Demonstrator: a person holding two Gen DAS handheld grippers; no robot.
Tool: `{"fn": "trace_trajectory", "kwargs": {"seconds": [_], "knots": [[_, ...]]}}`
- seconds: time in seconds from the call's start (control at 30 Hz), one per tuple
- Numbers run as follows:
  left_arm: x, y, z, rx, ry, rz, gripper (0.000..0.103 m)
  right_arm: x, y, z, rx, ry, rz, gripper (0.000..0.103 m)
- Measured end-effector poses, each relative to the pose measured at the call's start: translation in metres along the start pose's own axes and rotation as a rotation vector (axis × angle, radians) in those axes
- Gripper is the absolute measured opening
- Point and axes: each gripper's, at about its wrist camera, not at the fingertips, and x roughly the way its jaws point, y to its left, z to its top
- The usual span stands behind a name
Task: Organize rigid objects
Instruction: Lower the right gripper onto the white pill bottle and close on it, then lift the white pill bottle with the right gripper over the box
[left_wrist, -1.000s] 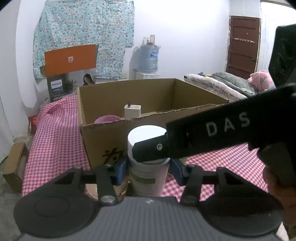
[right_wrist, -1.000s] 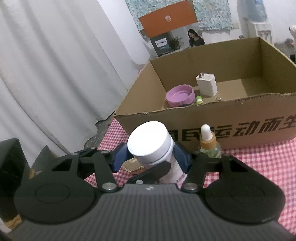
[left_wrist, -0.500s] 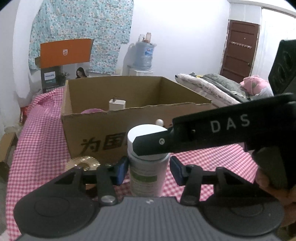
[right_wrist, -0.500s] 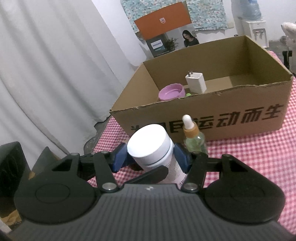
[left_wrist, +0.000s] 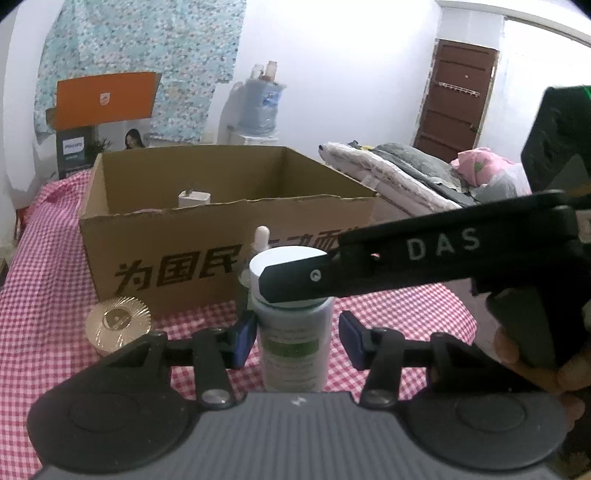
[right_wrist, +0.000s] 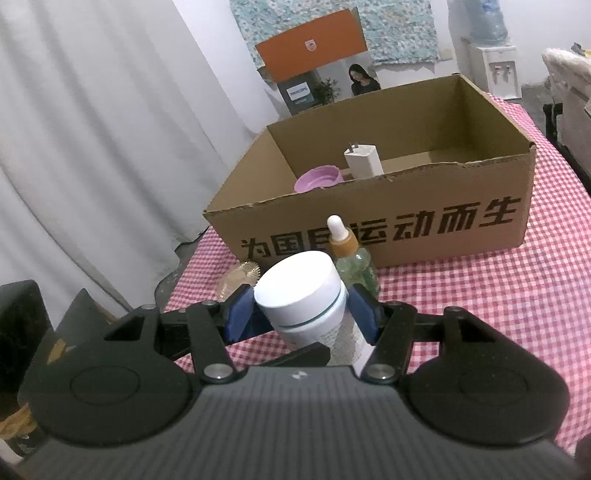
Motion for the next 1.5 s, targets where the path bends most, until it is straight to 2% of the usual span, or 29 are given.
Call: {"fn": "trace_trajectory", "kwargs": {"seconds": [0.33,0.6,0.87,1.1,1.3,1.5], "knots": [[0.002,-0.004,0.001,0.054,-0.020,0.012,0.050,0.000,0.000,0.001,-0.006,-0.001,-0.003,0.062],[0.004,-0.004,-0.001,0.086,-0.030,0.014,0.053,0.001,0.000,0.003,-0.023,-0.018,-0.014,0.071],[0.013,-0.007,-0.003,0.102,-0.030,0.007,0.057,0.008,-0.001,0.004,-0.031,-0.013,-0.011,0.071],[0.022,-0.009,-0.007,0.126,-0.028,0.005,0.057,0.012,-0.004,0.004,-0.030,-0.006,-0.013,0.071],[0.025,-0.013,-0.015,0.149,-0.027,0.012,0.055,0.014,-0.004,0.004,-0.038,0.002,-0.010,0.066],[0.024,-0.010,-0.017,0.144,-0.040,0.017,0.054,0.015,-0.003,0.004,-0.043,0.014,-0.011,0.065]]}}
